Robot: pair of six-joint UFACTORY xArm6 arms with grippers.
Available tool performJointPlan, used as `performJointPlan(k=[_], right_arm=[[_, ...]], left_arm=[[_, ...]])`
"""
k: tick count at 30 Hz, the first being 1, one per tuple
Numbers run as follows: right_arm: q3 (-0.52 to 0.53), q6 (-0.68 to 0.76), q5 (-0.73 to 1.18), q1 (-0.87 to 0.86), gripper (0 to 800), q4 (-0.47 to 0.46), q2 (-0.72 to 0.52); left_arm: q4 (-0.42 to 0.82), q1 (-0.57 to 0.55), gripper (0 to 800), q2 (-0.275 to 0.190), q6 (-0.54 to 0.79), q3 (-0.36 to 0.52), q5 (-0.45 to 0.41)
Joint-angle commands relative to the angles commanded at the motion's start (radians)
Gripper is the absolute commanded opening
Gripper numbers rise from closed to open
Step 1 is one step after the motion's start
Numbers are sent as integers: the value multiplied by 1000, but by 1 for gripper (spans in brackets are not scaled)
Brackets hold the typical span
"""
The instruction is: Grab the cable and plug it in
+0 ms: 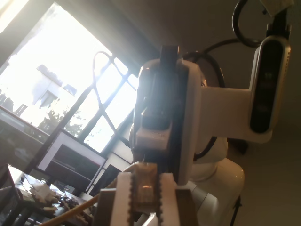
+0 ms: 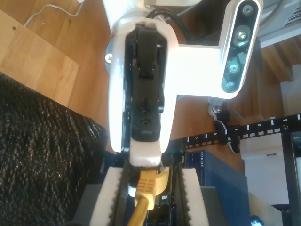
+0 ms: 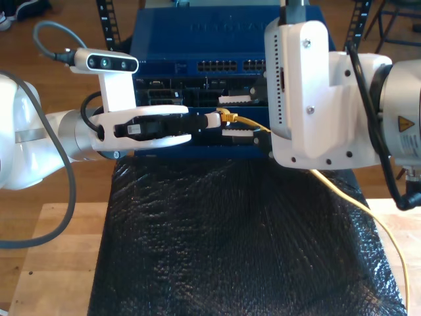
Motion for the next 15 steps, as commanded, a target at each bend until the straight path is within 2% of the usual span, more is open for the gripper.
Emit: performJointPlan(k=[15], right_arm=[[-2,0,0,0,245,0,-2]], left_arm=[[0,0,20,0,-2,0,0]])
